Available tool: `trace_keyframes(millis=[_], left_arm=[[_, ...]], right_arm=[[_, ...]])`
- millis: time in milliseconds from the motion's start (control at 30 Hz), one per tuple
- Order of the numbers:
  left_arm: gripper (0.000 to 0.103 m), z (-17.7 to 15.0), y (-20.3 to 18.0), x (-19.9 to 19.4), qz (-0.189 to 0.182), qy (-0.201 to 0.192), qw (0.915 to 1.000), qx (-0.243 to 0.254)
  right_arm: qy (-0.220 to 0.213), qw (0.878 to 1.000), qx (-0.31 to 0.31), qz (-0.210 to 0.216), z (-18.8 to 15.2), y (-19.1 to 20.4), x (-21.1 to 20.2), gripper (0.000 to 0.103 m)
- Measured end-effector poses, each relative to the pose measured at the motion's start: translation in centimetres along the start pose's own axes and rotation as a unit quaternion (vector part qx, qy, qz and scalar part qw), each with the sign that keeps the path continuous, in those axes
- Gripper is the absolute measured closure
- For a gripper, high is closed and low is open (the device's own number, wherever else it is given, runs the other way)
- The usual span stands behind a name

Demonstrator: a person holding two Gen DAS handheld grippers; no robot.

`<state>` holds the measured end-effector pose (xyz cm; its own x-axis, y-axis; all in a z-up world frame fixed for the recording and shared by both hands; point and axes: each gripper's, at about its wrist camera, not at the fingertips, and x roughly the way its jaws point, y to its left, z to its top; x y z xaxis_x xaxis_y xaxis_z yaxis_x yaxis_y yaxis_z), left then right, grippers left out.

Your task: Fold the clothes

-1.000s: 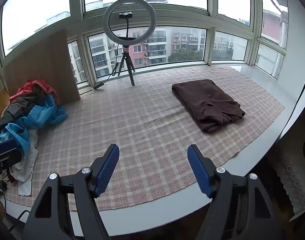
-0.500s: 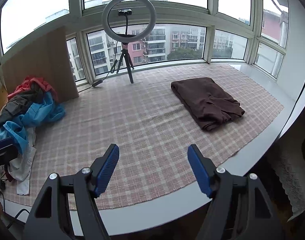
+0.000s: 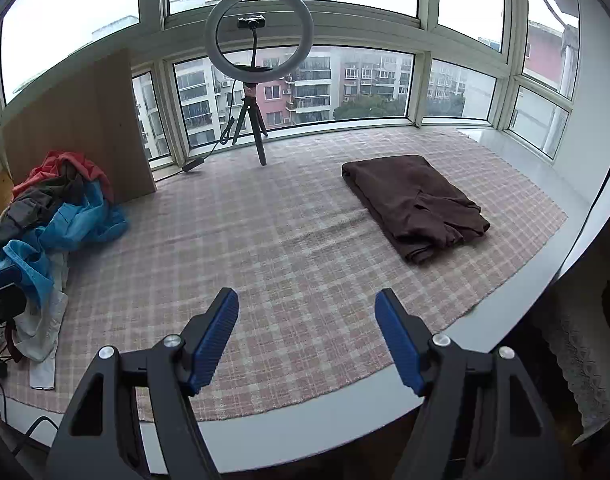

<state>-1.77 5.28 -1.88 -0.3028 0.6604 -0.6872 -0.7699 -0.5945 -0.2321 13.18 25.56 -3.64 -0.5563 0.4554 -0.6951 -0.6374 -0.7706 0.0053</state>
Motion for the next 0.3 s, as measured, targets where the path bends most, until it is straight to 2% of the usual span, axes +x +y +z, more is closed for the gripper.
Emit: trace_keyframes(millis=[167,300], left_arm=[[0.024,0.2,0.1,-0.1,-0.055,0.000,0.9983,-0.020],[0.024,0.3,-1.1,-1.2,-0.052,-0.028,0.9982,0.009]], right_arm=[[0.003,1.000,-0.001,0.000,-0.1,0.1,0.2,0.033],[0.005,1.000,-0.007,-0.004,-0.2,0.3,0.4,0.033]])
